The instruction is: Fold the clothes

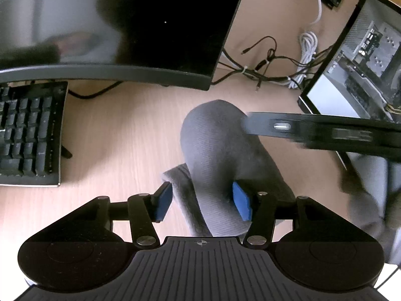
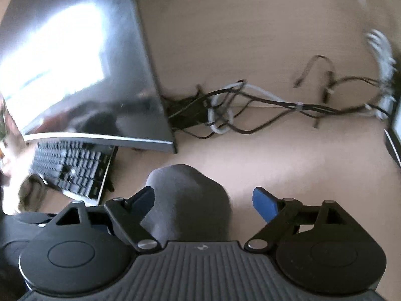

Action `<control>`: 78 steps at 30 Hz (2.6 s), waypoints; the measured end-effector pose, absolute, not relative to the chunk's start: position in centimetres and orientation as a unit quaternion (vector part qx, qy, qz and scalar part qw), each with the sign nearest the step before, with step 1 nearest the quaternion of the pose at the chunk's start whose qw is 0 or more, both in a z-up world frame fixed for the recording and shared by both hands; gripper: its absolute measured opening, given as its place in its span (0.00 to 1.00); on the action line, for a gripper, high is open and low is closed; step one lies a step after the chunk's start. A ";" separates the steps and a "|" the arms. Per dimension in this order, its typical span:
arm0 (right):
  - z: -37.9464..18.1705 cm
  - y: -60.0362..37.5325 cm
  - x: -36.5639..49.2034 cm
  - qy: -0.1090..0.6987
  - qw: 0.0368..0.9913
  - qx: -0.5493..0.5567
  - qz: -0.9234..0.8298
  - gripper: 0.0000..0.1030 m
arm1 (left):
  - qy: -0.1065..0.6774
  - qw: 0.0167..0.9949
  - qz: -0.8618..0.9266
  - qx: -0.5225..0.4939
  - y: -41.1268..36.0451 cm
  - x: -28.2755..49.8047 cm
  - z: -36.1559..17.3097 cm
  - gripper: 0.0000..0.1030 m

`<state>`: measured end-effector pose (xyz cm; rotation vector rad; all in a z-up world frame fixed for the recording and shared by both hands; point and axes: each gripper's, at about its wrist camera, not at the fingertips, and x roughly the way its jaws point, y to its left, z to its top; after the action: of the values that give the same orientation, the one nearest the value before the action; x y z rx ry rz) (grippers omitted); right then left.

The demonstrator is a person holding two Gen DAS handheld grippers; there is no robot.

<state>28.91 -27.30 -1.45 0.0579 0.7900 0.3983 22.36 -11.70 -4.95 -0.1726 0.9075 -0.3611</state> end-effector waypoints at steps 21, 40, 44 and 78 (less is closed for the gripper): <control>-3.8 -27.9 30.6 0.421 0.876 0.097 0.215 0.81 | 0.436 0.862 -0.229 -0.125 -13.4 23.0 -3.9 0.65; -3.5 -35.4 23.3 0.364 0.885 0.231 0.176 0.70 | 0.466 0.847 -0.242 -0.085 -13.1 20.3 -3.6 0.08; -3.8 -33.5 21.8 0.389 0.883 0.190 0.180 0.41 | 0.495 0.839 -0.199 -0.105 -11.1 20.5 -5.8 0.09; -4.6 -30.7 21.4 0.434 0.846 0.197 0.239 0.80 | 0.450 0.879 -0.152 -0.048 -9.3 25.7 -3.9 0.80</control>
<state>21.41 -30.74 -4.61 0.4153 0.9156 0.5043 25.70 -9.34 -3.88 -0.1010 0.9388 -0.3171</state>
